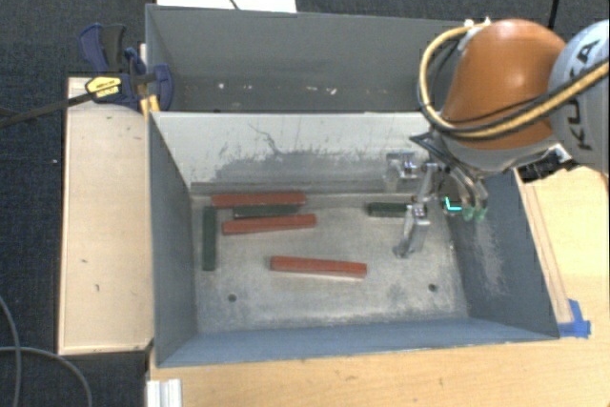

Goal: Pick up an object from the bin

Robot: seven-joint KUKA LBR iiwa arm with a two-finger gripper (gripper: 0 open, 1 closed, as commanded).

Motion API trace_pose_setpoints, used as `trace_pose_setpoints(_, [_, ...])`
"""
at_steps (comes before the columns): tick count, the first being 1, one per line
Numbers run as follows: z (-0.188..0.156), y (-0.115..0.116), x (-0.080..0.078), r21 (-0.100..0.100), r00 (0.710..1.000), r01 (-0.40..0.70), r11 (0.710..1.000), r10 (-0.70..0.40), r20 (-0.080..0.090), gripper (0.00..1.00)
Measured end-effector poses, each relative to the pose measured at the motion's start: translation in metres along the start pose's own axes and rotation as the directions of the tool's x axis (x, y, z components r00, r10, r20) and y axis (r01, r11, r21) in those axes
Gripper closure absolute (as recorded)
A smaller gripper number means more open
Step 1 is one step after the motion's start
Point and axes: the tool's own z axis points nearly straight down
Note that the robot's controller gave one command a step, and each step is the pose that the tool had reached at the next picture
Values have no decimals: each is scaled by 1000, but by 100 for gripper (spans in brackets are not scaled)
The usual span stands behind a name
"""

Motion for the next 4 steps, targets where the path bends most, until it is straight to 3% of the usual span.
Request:
trace_pose_setpoints(1, [-4, 0, -2, 0, 1000, 0, 1000, 0, 8, 0])
trace_pose_setpoints(2, [59, 30, 3, 1, 999, 40, 999, -40, 13, 0])
trace_pose_setpoints(3, [71, 71, 28, 1, 966, 259, 966, -259, 3, 0])
trace_pose_setpoints(4, [95, 69, 25, 0, 995, 101, 995, -101, 6, 0])
